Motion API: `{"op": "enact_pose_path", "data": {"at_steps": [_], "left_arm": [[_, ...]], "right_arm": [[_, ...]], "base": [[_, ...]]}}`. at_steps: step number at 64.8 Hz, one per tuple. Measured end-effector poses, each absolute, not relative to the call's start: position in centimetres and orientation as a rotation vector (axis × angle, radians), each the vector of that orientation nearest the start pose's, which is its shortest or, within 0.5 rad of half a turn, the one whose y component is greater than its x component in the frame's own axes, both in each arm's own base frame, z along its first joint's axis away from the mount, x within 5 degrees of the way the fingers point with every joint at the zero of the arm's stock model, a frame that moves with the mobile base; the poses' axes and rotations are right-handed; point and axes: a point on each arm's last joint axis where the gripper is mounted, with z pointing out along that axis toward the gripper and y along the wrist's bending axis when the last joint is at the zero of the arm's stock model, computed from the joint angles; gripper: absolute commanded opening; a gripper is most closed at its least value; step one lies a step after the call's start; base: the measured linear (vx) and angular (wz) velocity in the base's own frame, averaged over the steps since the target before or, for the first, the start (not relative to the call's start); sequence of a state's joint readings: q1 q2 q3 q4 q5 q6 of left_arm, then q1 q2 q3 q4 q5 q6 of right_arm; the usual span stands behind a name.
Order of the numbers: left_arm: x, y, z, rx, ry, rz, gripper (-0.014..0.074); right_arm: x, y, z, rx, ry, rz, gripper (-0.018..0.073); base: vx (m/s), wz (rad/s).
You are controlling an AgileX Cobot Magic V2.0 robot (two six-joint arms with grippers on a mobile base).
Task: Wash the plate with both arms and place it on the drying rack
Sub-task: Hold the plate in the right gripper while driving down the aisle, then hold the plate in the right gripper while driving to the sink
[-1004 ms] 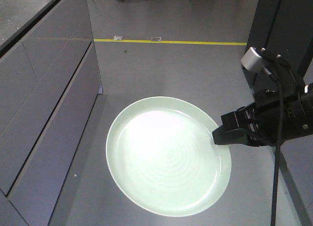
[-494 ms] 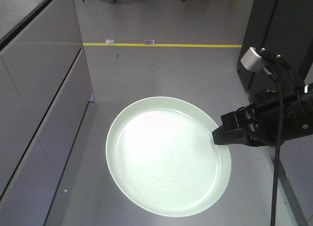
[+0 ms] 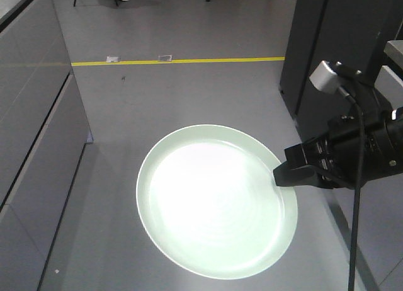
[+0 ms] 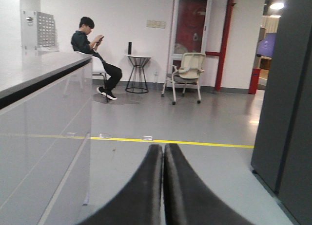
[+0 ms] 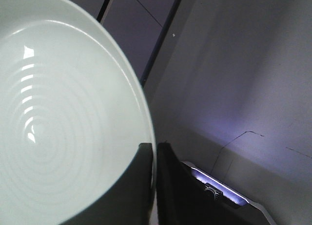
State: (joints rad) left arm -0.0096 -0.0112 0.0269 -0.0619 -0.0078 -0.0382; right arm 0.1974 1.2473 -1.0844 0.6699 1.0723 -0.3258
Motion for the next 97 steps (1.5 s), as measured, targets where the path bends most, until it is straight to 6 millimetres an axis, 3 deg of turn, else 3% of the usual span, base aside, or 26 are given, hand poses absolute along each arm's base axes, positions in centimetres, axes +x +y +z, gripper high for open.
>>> {"op": "enact_pose_path", "data": {"at_steps": [97], "left_arm": [[5.64,-0.05,20.54,-0.068,1.491,-0.088,-0.0006]], "right_arm": [[22.27,9.52,34.02,-0.412,2.537,0.836,-0.0008]], "base": [[0.10,-0.35]]}}
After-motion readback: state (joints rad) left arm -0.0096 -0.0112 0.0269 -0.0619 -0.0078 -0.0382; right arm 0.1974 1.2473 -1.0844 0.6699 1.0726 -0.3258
